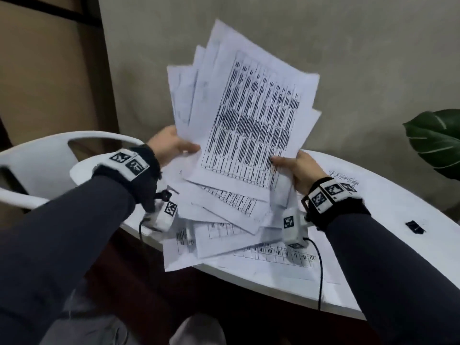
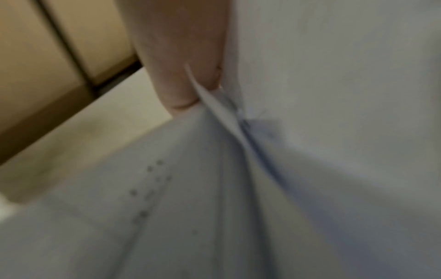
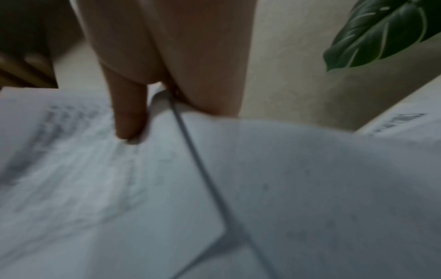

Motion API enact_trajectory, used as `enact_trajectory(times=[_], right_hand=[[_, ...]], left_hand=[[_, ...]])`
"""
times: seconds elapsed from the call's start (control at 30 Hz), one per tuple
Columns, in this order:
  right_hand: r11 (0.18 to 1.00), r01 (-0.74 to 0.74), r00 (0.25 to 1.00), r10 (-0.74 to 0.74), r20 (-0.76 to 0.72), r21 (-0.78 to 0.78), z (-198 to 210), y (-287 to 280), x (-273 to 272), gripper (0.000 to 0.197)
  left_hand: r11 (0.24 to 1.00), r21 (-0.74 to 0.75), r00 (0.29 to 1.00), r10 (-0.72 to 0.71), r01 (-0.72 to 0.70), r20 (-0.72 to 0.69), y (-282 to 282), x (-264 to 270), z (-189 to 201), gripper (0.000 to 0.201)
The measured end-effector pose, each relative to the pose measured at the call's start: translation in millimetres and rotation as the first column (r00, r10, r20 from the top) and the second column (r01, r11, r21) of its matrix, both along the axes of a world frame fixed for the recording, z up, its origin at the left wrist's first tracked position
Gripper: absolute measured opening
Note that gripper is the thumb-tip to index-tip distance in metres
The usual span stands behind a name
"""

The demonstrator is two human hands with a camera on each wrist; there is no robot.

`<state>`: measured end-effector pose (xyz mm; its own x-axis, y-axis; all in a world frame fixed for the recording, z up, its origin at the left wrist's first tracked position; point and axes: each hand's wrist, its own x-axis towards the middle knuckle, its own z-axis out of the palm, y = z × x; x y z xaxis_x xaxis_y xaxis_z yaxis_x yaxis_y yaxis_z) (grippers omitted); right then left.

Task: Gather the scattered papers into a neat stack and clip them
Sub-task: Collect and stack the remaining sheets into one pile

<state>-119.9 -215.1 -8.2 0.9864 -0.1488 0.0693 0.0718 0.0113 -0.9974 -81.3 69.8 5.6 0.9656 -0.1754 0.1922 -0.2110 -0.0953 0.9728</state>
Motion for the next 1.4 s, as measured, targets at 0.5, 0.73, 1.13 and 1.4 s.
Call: enact_trajectory(times=[0.5,0.73,1.13,1.4], right_hand=[[0.981,0.185,0.922,-0.150,0.358,-0.065,33,16,-26,0.071],[0.977,0.213,0.919,-0.204,0.339,0.010,38,17,-19,0.086],[0.970,0.176,0.978,-0.152,0.142,-0.170,22,19,-18,0.094],[0.393,-0.246,0.912,-0.215,-0.348,-0.886,-2,-23,0,0.077]], left_hand=[[0.996,-0.036,0.986,0.080,-0.076,0.148,-41,-29,24,0.032],[0.919,-0.389,0.988,0.110,-0.060,0.109,-51,-33,22,0.060],[0.973,-0.084,0.971,0.223,-0.216,0.088,-50,-22,-6,0.032],[0.864,0.439,0.891,0.381,-0.247,-0.249,76,37,-28,0.055]])
